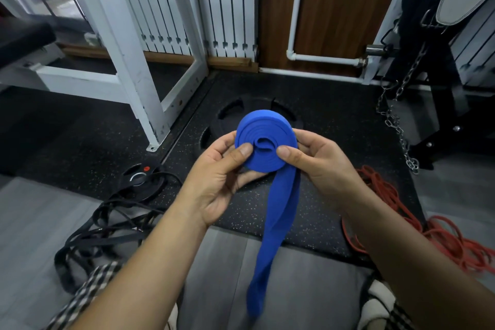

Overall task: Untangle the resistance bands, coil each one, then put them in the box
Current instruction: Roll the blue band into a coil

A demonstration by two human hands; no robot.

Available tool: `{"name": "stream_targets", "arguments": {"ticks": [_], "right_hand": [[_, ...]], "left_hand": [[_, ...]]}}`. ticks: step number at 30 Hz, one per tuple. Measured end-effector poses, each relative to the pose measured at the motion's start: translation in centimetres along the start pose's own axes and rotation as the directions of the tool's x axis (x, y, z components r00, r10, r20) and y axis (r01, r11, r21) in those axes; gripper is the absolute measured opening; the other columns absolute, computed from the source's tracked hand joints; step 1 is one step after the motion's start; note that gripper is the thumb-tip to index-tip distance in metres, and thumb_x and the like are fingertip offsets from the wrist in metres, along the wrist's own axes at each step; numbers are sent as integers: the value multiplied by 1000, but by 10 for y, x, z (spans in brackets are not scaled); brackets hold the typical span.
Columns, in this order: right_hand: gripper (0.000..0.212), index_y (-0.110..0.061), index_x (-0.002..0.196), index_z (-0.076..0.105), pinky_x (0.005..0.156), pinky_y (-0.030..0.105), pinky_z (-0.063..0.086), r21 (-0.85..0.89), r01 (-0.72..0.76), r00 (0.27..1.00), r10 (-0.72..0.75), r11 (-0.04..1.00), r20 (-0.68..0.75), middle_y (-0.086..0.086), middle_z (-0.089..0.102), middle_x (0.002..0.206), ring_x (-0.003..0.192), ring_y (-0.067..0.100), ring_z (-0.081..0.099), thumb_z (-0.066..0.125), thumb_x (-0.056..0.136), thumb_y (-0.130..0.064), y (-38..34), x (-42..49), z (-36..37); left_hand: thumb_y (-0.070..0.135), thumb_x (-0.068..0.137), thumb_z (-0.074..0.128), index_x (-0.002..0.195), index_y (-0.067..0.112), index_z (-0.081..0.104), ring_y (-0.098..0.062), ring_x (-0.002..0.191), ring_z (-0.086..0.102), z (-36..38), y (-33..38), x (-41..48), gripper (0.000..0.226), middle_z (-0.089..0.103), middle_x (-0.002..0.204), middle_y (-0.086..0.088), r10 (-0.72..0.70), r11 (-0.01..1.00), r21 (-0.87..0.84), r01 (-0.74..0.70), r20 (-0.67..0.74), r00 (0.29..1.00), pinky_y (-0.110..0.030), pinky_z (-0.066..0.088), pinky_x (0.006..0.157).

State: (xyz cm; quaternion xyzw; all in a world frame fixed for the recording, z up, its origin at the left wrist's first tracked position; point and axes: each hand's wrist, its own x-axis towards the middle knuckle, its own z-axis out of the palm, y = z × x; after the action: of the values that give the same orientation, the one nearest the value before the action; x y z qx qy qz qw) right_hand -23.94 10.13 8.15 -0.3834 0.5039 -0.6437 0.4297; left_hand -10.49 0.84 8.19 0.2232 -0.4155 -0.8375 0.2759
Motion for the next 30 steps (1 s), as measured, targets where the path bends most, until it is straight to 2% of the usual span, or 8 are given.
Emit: {"name": "stream_targets", "arguments": {"ticks": [3,6,8,14,18,23,25,30], "right_hand": [[30,-21,100,63,80,27,56,-214,-23,1000,22,977,-7,0,73,94,88,13,68,68,71,-13,-6,-1,-8],[27,-30,93,64,85,44,54,-631,-21,999,33,775,7,3,72,94,90,19,68,75,74,-15,-6,-2,-12],[26,-32,95,64,83,43,54,-706,-23,997,69,708,37,0,71,92,87,15,68,75,75,-19,-4,-4,-10],[33,-28,94,61,72,15,52,-351,17,1000,-13,936,12,-10,70,85,79,-1,65,73,69,-9,-9,-1,-9],[35,-16,94,62,66,13,52,-122,39,998,-44,992,-34,-10,73,78,77,1,67,67,60,-18,-10,-1,-9],[36,-12,104,62,69,17,53,-5,71,995,-71,997,-70,-2,73,88,84,9,69,62,69,-19,-8,-2,-2],[36,-11,106,62,71,18,54,-53,60,996,-63,997,-63,0,73,91,84,11,69,62,71,-20,-9,-2,-4],[20,-26,92,65,79,35,57,-408,52,997,-67,912,-23,1,73,88,83,13,68,70,76,-15,-7,-3,-11]], "left_hand": [[9,66,65,104,15,60,-13,84,68,-6,11,-1,39,69,97,-1,-11,962,274,1,34,999,-27,58,66],[2,70,71,110,26,60,-7,86,63,-12,18,0,48,65,104,4,28,789,611,-65,70,997,-19,54,66],[-1,72,71,102,26,63,-11,83,62,-12,15,1,42,67,97,2,-5,697,713,-75,109,994,-25,52,68],[0,69,69,94,17,65,-8,71,64,-5,9,-1,30,69,83,-1,90,872,480,-98,39,995,-20,53,56],[9,63,61,94,12,61,-9,68,68,2,12,0,31,72,76,3,106,978,185,-100,-17,994,-21,53,51],[11,66,59,97,8,57,-18,78,70,6,-2,1,31,71,87,-6,25,1000,-4,-25,-26,999,-37,60,64],[13,67,61,102,8,57,-21,83,69,3,-2,2,35,70,94,-8,-30,999,21,31,-17,999,-41,58,74],[6,71,68,116,23,59,-7,88,65,-10,16,1,49,67,107,3,9,830,556,-43,64,998,-19,55,64]]}}
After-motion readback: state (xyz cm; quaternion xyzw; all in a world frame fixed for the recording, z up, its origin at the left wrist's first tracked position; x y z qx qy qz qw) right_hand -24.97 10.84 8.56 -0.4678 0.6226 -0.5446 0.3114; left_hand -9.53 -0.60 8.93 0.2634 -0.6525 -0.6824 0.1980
